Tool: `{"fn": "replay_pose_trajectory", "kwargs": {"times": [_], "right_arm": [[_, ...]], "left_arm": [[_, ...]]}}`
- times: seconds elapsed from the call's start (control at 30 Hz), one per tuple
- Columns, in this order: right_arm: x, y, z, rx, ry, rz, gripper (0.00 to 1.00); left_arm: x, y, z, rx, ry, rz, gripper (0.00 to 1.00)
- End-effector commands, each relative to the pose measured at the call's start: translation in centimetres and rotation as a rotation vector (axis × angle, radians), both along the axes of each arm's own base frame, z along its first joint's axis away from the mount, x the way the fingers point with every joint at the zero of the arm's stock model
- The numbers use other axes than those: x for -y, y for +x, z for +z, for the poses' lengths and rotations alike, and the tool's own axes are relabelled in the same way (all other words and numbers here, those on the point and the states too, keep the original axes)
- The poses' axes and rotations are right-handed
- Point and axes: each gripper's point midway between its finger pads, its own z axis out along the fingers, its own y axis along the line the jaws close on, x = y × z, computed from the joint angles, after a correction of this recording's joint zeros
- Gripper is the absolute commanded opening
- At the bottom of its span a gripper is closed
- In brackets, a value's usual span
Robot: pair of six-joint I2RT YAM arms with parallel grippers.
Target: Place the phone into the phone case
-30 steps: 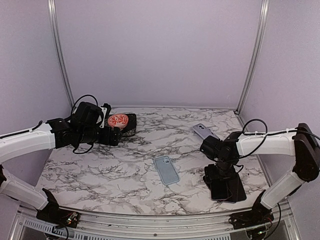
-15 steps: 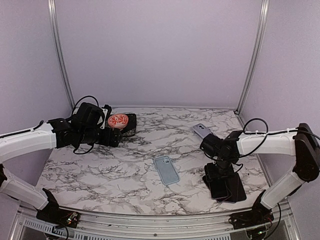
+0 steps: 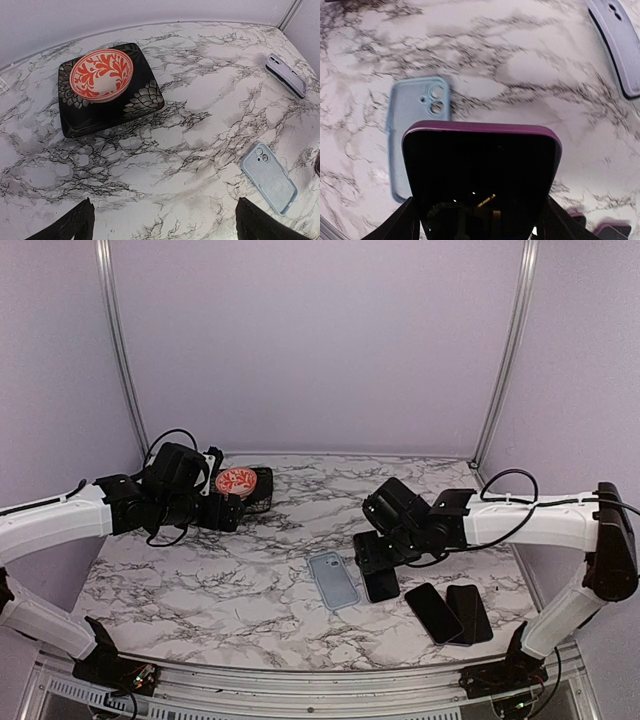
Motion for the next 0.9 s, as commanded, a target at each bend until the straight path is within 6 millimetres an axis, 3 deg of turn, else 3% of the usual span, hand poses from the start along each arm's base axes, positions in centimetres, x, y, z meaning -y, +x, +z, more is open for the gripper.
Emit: {"fn": "replay_pose_trajectory", "kwargs": {"times": [0.0, 0.1, 0.23, 0.53, 0.87], "right_arm": [[-8.5, 3.8, 5.4, 0.272, 0.243, 0.095, 0.38], [-11.3, 3.8, 5.6, 0.318, 0.281, 0.120, 0.36], [-13.0, 3.1, 4.4, 0.345, 0.290, 0.132, 0.36], [-11.4, 2.8, 0.9, 0.331, 0.199, 0.090, 0.34], [-11.5, 2.8, -1.4, 0.293, 0.131, 0.104, 0.31]], "left_arm": [[-0.3, 0.3, 0.3, 0.005, 0.024, 0.014, 0.99], [-0.3, 0.3, 0.3, 0.005, 0.027, 0.014, 0.99], [-0.3, 0.4, 0.1, 0.000, 0.028, 0.013, 0.99], [-0.2, 0.4, -0.4, -0.013, 0.036, 0.011, 0.99], [-0.2, 0.5, -0.7, -0.021, 0.042, 0.012, 0.99]]}}
